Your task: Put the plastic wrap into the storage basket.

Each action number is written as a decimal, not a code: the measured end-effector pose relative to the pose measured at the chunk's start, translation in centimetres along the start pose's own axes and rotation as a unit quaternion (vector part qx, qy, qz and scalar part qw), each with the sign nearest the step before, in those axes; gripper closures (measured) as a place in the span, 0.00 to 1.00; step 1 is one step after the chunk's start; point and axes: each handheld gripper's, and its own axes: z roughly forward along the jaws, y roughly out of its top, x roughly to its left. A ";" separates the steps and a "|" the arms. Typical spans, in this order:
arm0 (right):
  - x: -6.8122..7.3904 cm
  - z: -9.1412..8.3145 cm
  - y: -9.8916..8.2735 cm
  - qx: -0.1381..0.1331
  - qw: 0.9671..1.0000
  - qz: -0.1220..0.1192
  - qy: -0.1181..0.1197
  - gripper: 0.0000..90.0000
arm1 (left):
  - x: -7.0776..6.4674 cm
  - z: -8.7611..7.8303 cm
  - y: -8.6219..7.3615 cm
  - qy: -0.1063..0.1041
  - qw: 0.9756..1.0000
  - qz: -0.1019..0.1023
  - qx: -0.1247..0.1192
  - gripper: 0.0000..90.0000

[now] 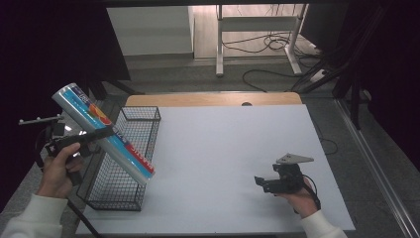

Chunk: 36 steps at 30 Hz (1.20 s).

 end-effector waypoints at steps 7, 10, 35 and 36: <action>0.0 0.1 0.0 0.002 1.000 0.001 -0.001 0.13 | 0.9 -0.9 0.4 0.026 1.000 0.003 0.013 0.35; 0.0 0.2 0.0 0.003 1.000 0.000 -0.003 0.13 | 1.3 -1.2 0.5 0.032 0.999 0.003 0.017 0.35; -0.2 0.3 -0.1 0.006 1.000 0.001 -0.010 0.13 | 3.3 -0.7 0.2 0.135 0.984 0.031 0.114 0.35; -0.1 0.3 -0.1 0.006 1.000 0.001 -0.010 0.13 | 3.3 -0.5 0.2 0.137 0.983 0.033 0.118 0.35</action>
